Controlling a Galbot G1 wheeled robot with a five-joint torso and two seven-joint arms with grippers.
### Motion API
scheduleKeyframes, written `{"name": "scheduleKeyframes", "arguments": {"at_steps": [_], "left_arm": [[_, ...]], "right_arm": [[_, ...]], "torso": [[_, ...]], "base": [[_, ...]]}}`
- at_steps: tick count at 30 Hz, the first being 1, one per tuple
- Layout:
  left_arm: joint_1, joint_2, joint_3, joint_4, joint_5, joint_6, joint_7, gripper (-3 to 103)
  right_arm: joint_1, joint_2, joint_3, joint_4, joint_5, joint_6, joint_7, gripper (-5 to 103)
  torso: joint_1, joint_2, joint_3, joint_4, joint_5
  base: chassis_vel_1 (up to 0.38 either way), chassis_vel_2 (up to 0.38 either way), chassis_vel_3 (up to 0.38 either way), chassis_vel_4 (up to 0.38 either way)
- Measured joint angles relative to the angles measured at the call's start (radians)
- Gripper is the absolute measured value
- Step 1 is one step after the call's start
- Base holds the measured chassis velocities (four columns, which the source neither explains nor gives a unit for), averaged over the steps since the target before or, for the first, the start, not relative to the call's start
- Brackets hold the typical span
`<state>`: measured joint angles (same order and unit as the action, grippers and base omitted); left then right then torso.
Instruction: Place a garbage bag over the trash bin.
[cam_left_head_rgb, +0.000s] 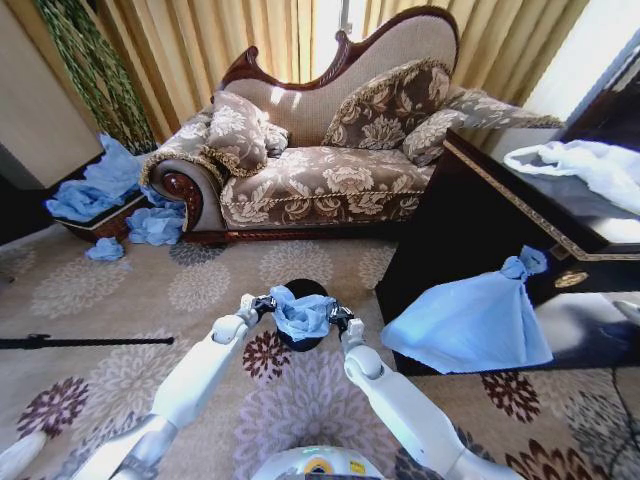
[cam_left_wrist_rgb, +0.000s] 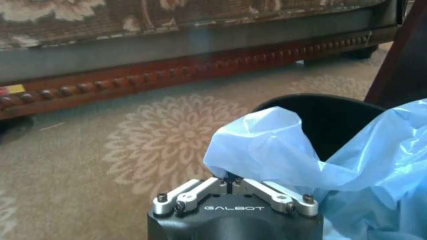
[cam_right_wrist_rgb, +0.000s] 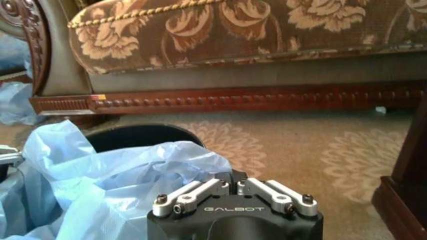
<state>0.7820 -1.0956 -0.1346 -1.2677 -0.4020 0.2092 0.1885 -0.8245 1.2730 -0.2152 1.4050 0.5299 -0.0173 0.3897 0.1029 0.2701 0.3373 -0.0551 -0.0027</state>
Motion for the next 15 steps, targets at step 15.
{"name": "scheduleKeyframes", "arguments": {"at_steps": [15], "left_arm": [[0.028, 0.044, -0.044, -0.002, -0.025, -0.011, -0.004, 0]], "right_arm": [[0.043, 0.021, -0.021, -0.038, 0.001, 0.008, -0.019, 0]], "torso": [[0.0, 0.0, 0.0, 0.0002, 0.0]], "base": [[0.0, 0.0, 0.0, 0.0]]}}
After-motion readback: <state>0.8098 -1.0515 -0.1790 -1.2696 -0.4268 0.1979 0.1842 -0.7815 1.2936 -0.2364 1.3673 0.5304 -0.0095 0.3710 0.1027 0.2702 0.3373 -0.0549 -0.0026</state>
